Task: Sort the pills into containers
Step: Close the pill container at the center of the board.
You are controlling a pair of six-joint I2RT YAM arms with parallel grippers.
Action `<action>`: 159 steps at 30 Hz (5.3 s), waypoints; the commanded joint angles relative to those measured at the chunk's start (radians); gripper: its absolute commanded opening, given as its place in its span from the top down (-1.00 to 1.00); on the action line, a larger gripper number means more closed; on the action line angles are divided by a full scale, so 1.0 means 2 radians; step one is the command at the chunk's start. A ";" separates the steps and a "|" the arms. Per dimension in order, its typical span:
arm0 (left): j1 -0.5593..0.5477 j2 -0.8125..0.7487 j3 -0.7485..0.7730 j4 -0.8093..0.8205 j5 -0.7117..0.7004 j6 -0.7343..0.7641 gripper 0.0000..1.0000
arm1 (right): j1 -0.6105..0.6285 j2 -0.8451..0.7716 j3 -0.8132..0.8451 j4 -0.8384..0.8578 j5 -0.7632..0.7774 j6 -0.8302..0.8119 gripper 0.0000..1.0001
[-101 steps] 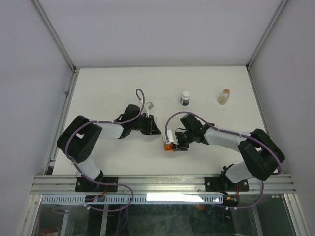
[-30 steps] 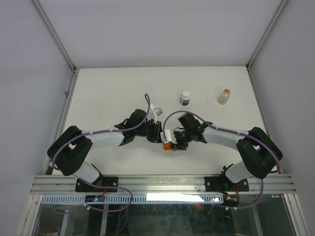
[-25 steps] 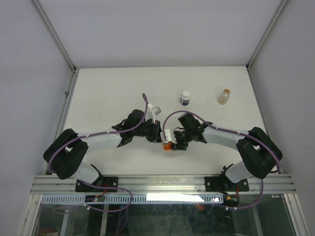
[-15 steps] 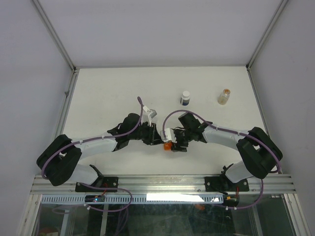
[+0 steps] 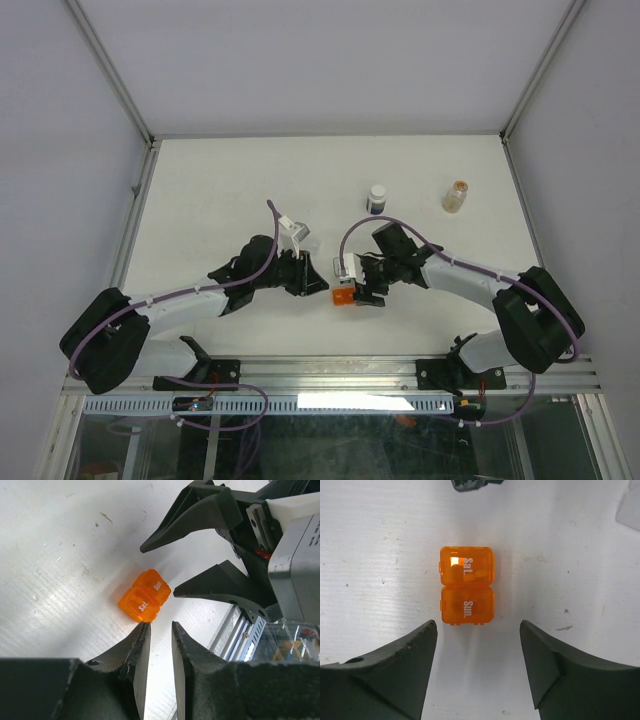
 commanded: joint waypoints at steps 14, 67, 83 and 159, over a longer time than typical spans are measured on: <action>0.011 -0.124 -0.033 0.125 -0.038 0.045 -0.17 | -0.004 -0.031 0.025 -0.009 -0.053 0.011 -0.37; -0.048 0.314 -0.189 0.748 -0.009 0.390 -0.73 | 0.032 0.037 0.102 -0.033 -0.040 0.165 0.90; -0.049 0.310 -0.191 0.753 -0.003 0.389 -0.72 | 0.076 0.049 0.136 -0.048 0.041 0.187 1.00; -0.049 0.304 -0.182 0.753 0.023 0.386 -0.67 | 0.045 0.049 0.153 -0.121 -0.037 0.152 0.68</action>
